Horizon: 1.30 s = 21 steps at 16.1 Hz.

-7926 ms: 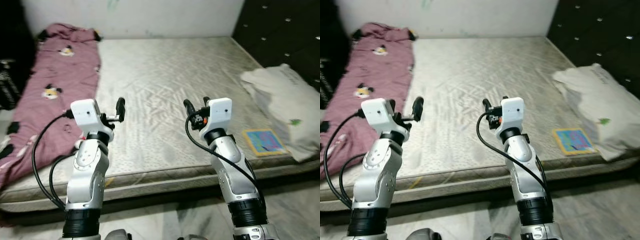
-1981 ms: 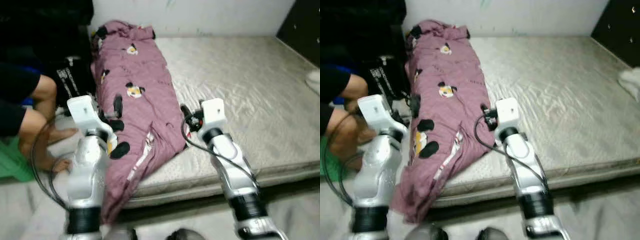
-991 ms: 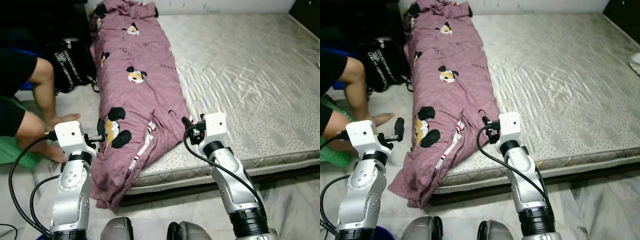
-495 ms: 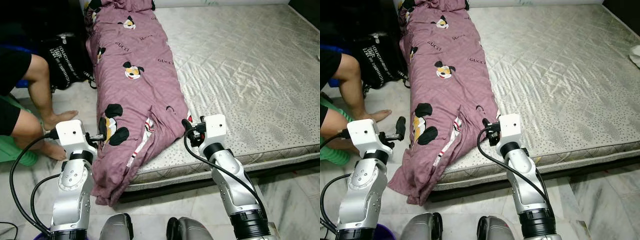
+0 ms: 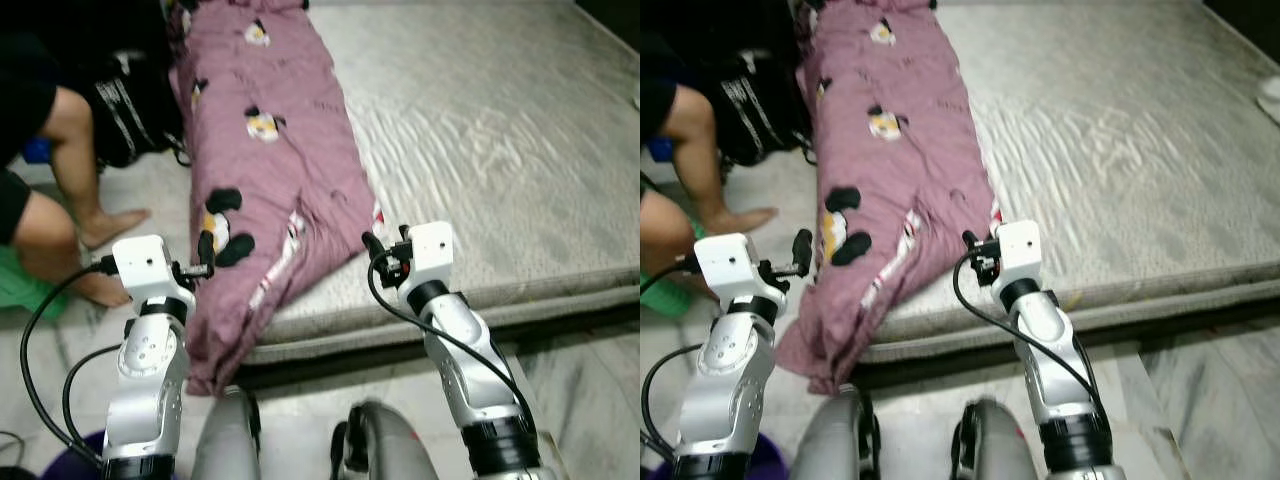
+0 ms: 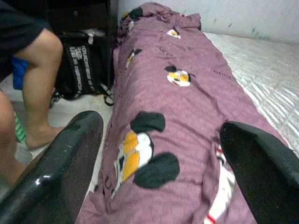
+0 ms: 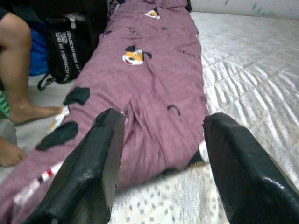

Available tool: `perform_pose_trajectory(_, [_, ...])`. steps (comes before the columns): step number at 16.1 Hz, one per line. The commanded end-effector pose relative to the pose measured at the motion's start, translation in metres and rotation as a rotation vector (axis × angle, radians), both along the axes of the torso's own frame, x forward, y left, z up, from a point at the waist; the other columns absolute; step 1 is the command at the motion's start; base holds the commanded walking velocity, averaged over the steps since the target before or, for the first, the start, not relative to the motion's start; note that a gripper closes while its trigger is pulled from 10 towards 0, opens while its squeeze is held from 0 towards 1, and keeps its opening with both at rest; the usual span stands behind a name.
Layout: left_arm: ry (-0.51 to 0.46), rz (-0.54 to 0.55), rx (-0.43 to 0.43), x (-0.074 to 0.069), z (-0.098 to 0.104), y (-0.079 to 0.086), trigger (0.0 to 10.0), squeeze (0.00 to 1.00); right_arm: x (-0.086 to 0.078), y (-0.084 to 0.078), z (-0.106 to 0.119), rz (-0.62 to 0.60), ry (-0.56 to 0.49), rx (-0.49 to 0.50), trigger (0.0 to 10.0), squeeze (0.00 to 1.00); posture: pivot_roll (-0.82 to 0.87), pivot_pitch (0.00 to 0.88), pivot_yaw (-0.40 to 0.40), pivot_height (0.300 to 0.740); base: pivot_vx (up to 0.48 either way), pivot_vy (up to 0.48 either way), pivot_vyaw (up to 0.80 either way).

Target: Clean up the room

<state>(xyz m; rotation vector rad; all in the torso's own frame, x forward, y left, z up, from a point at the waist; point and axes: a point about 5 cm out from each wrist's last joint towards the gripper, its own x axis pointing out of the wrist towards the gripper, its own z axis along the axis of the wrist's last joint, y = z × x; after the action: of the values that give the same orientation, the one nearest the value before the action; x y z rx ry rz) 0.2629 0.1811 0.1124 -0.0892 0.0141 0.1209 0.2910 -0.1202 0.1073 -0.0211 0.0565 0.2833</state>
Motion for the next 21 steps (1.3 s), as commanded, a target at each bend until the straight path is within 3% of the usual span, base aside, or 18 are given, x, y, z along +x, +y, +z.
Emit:
perform_pose_trajectory(1, [0.001, -0.004, 0.006, -0.0003, 0.0001, -0.0012, 10.0, 0.00, -0.0011, 0.0002, -0.0012, 0.006, 0.009, -0.003, 10.0, 0.00, 0.04, 0.150, -0.047, 0.629, 0.000, 0.000, 0.00])
perform_pose_trajectory(11, [-0.047, -0.030, -0.013, 0.0022, 0.0093, -0.0066, 10.0, 0.00, 0.0007, 0.0038, -0.0014, 0.042, 0.002, -0.012, 10.0, 0.00, 0.05, 0.134, -0.048, 0.629, 0.000, 0.000, 0.00])
perform_pose_trajectory(21, [-0.059, -0.043, -0.028, 0.0035, 0.0085, -0.0076, 10.0, 0.00, 0.0028, 0.0052, -0.0016, 0.067, -0.005, -0.020, 10.0, 0.00, 0.05, 0.118, -0.056, 0.629, 0.361, 0.000, 0.00])
